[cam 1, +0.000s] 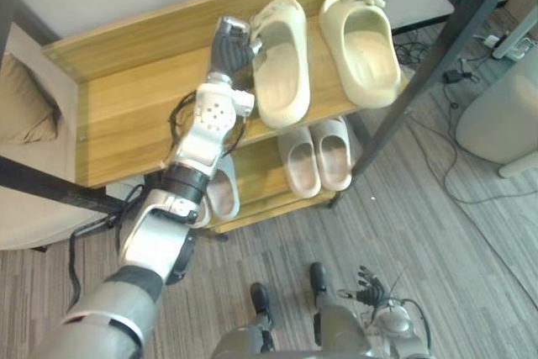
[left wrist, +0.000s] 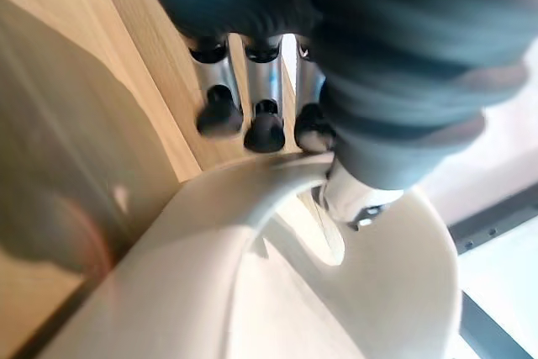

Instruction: Organize the slippers on the shoe rack

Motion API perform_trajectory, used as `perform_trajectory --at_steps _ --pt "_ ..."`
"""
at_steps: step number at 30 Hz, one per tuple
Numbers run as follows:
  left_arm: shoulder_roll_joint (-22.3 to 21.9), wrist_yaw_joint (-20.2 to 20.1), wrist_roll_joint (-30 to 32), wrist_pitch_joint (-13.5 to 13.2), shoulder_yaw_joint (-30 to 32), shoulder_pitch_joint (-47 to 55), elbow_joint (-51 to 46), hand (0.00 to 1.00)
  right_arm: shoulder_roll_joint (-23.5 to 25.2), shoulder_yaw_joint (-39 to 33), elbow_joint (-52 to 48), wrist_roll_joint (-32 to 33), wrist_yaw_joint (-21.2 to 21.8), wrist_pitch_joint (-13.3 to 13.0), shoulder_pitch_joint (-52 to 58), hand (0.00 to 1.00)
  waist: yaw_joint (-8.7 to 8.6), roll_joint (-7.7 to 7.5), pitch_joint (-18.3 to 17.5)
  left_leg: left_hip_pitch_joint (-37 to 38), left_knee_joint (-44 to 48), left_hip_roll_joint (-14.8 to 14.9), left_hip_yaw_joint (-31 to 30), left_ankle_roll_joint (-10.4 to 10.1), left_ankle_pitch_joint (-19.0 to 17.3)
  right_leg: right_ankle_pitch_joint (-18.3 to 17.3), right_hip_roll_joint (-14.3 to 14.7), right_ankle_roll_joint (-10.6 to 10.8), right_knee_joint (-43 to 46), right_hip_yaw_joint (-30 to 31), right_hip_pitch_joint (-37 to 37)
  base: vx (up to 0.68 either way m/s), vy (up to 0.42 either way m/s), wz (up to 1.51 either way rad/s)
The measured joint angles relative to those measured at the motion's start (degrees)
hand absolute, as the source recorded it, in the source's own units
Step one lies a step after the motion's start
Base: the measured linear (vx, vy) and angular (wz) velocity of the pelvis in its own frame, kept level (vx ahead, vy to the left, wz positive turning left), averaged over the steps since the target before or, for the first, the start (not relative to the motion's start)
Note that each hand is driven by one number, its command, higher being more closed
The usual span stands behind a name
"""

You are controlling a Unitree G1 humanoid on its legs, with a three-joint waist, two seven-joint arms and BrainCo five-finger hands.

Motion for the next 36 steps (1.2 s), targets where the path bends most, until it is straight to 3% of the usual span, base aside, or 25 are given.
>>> perform_trajectory --at_steps 13,24,36 --pt "-1.4 0.2 -0.4 0.0 -0.1 -0.1 0.0 0.00 0.1 0.0 0.4 1.6 -0.5 0.0 0.0 0.00 -0.01 0.07 0.1 1.0 0.0 -0.1 -0.7 0.0 0.0 0.0 -0.2 0.0 0.0 -0.6 1.4 0.02 0.007 0.03" --pt "-3.6 0.6 -5.9 -1.0 -0.2 2.6 -6.2 0.00 -0.2 0.2 1.3 1.7 -0.5 -0.1 -0.3 0.00 0.25 0.19 0.2 1.8 0.0 -0.2 -1.9 0.2 0.2 -0.1 -0.4 0.0 0.0 -1.9 2.7 0.00 0.008 0.04" --pt "-4.7 1.2 -12.6 -4.5 -0.9 16.2 -25.9 0.00 -1.2 0.9 2.6 1.6 -0.5 0.0 -0.3 0.00 1.65 0.76 -0.1 2.8 0.0 -0.2 -3.4 0.2 0.2 -0.5 -0.5 0.1 0.0 -3.4 4.5 0.02 0.010 0.06"
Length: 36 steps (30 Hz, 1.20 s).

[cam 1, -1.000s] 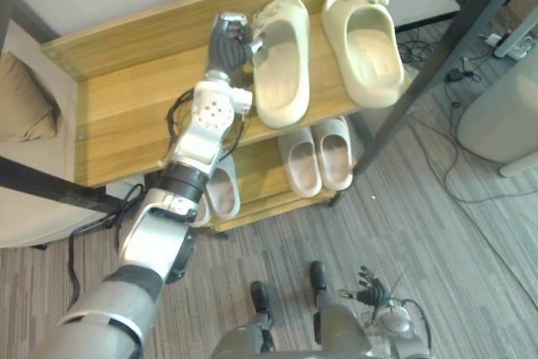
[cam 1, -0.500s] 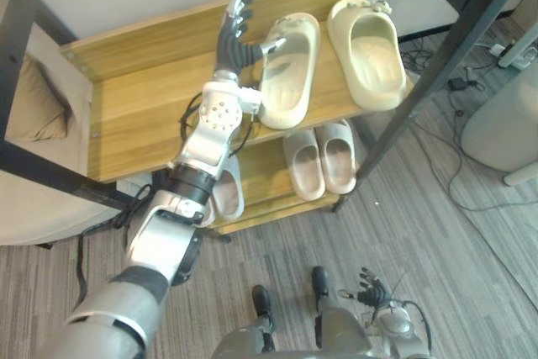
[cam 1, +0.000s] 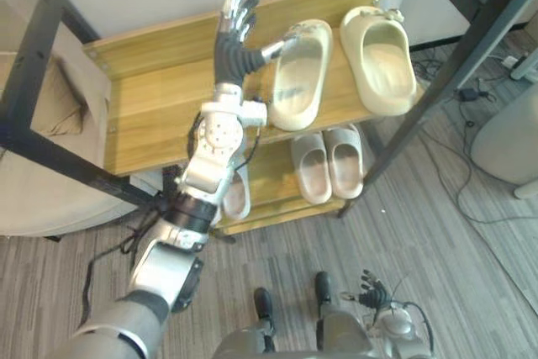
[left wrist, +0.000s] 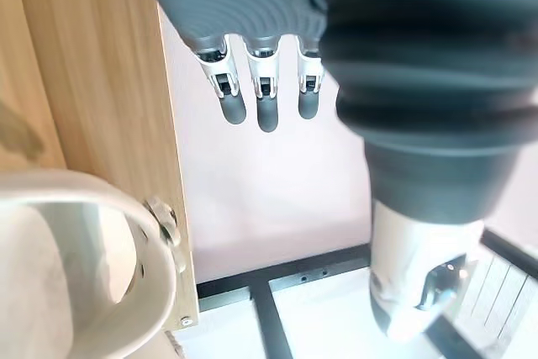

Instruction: Organize the slippers on the shoe rack

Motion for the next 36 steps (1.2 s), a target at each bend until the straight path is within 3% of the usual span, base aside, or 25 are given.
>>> perform_trajectory --at_steps 6,10,14,23,31,36 --pt "-0.1 -2.0 -8.3 -0.4 -1.9 10.7 -2.2 0.00 -0.3 0.3 1.0 -0.1 0.1 0.4 -0.1 0.00 0.61 0.35 -0.3 1.1 -0.2 0.0 -1.4 -0.2 -0.1 -1.0 0.0 0.1 -0.3 -2.1 2.0 0.01 0.008 0.15" --pt "-0.1 -3.2 -10.1 -0.2 -2.9 13.5 -2.3 0.00 -0.4 0.7 1.1 -0.1 0.2 0.7 -0.1 0.00 2.29 0.36 -0.3 1.0 -0.3 0.3 -1.5 -0.4 -0.3 -1.5 0.2 0.3 -0.4 -2.4 2.0 0.00 0.000 0.04" --pt "-0.3 -4.1 -10.1 0.1 -5.7 15.4 -2.3 0.00 -0.4 2.0 1.2 -0.2 0.2 0.7 -0.4 0.00 2.38 0.33 -0.3 1.2 -0.3 0.3 -2.2 -0.5 -0.3 -1.8 0.2 0.4 -0.4 -3.3 2.6 0.04 -0.001 0.11" --pt "-1.9 -6.3 -10.2 -0.2 -10.4 14.4 -2.3 0.00 0.3 2.5 2.7 -0.2 0.1 0.7 -1.3 0.00 2.64 -0.21 -0.6 1.1 0.0 0.3 -2.9 -0.3 -0.2 -1.8 0.2 0.3 -0.1 -4.1 2.9 0.06 0.005 0.05" --pt "-3.4 -6.4 -10.6 0.7 -15.0 11.5 -0.5 0.00 2.0 2.6 3.3 -0.2 0.0 0.8 -1.7 0.00 2.36 -2.25 -0.4 1.3 0.0 0.3 -1.8 -0.4 -0.3 -1.8 0.2 0.3 -0.4 -3.2 2.7 -0.01 0.010 -0.06" --pt "-4.6 -6.3 -11.0 1.0 -16.2 9.6 1.2 0.00 2.0 2.5 3.2 -0.2 0.0 0.8 -1.8 0.00 1.72 -2.31 -0.4 1.5 0.0 0.4 -1.3 -0.8 -0.9 -1.8 0.2 0.3 -0.4 -2.7 2.5 0.01 0.009 -0.04"
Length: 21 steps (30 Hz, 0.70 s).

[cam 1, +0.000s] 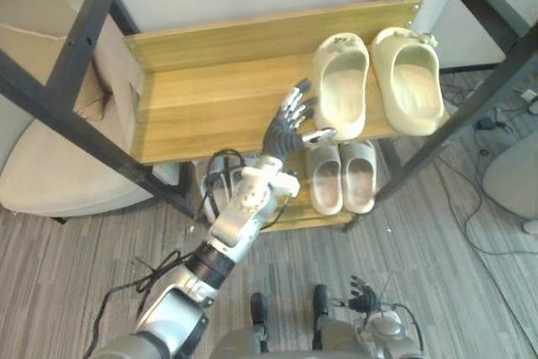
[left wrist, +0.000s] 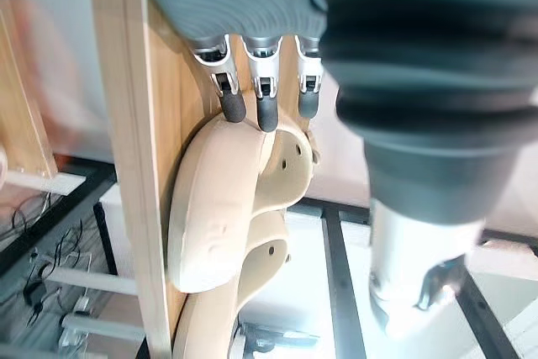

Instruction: Organize the slippers on the shoe rack

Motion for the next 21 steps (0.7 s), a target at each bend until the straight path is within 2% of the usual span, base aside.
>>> perform_trajectory --at_steps 6,15,21 --pt "-2.7 0.5 -1.3 0.0 -0.8 -2.8 1.6 0.00 -0.3 -0.1 -0.1 0.0 0.0 0.0 -0.1 0.00 -0.45 -0.06 0.0 -0.7 0.0 0.1 1.1 0.3 0.2 0.2 0.0 0.0 0.4 1.3 -1.3 0.05 0.003 -0.10" --pt "-2.9 1.4 -1.3 0.0 -0.7 -4.4 2.4 0.00 -0.3 -0.6 -1.7 0.0 0.0 0.0 0.8 0.00 -0.49 -0.14 0.0 -1.3 0.0 -0.3 1.2 0.5 0.3 0.5 -0.3 0.2 0.4 1.5 -1.9 0.02 0.007 0.00" --pt "-2.2 1.2 -1.3 0.1 2.2 -4.7 4.0 0.00 -0.1 -0.7 -2.4 0.0 -0.1 0.0 1.0 0.00 -1.26 -0.18 0.1 -0.9 0.0 -0.2 1.3 0.7 0.4 0.6 -0.2 0.1 0.3 1.3 -1.6 0.00 0.004 -0.01"
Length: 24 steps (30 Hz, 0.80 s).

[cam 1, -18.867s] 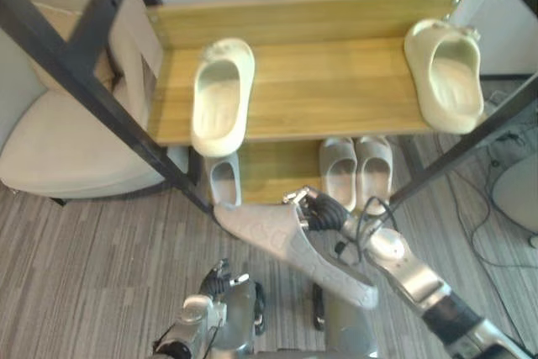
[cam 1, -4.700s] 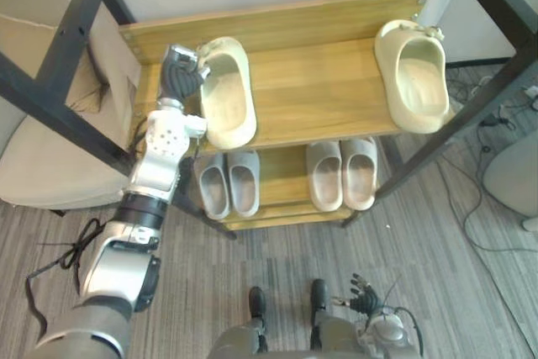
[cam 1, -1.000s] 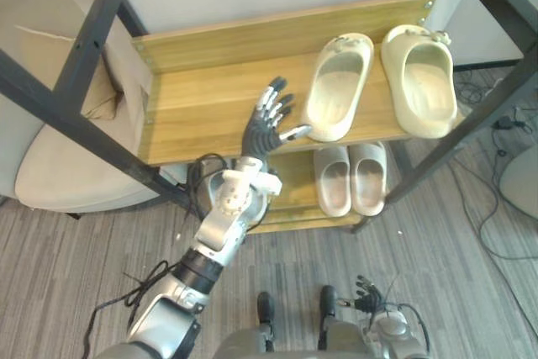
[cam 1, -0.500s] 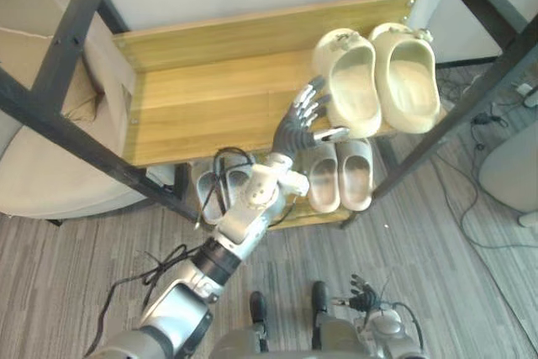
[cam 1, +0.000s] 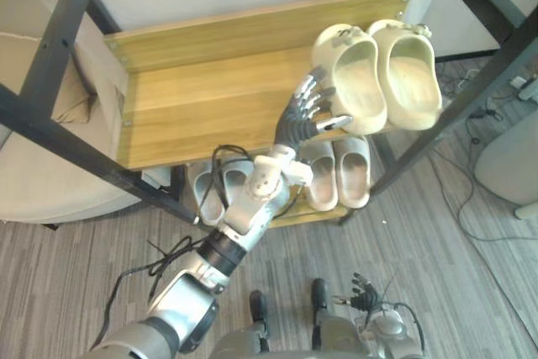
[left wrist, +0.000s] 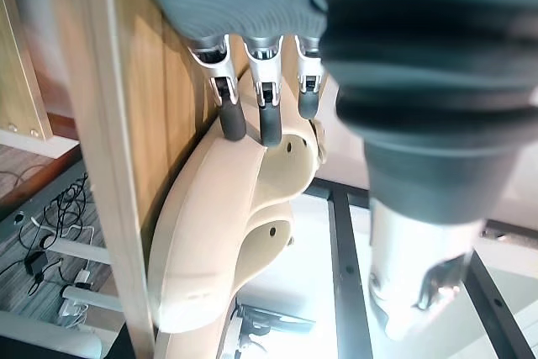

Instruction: Organize the slippers on the shoe rack

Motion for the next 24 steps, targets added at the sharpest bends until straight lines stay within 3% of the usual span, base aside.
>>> perform_trajectory --at_steps 5,9,15,24 --pt "1.3 -0.1 0.0 0.0 3.4 0.0 -0.3 0.00 0.0 0.0 0.0 0.0 0.0 0.0 -0.1 0.00 -0.10 -0.10 0.1 0.6 0.0 0.1 -0.7 0.0 0.0 -0.1 0.1 0.0 -0.2 -0.8 1.0 0.01 0.003 0.06" --pt "5.2 -0.1 0.0 0.0 5.4 2.3 -2.2 0.00 0.2 0.1 0.1 0.0 0.2 0.2 -0.1 0.00 -0.10 -0.13 0.1 0.8 0.0 0.1 -2.0 0.0 0.0 -0.5 0.1 0.1 -0.2 -2.1 1.9 0.02 0.008 0.16" --pt "7.3 -0.2 -0.6 -0.1 6.7 3.9 -11.4 0.00 0.1 0.2 0.4 0.0 0.7 0.5 0.1 0.00 2.33 -0.15 0.1 0.8 0.0 0.0 -3.6 0.0 0.1 -0.8 -0.3 0.1 0.1 -3.5 2.7 0.03 0.014 0.15" --pt "7.4 -3.8 -4.6 -0.8 4.1 12.0 -24.5 0.00 0.1 1.6 2.7 0.0 1.1 0.5 -0.1 0.00 3.35 -0.34 -0.9 1.7 0.0 -0.3 -5.5 0.2 0.3 -1.2 -0.5 0.2 0.2 -4.8 4.3 0.02 0.014 0.09"
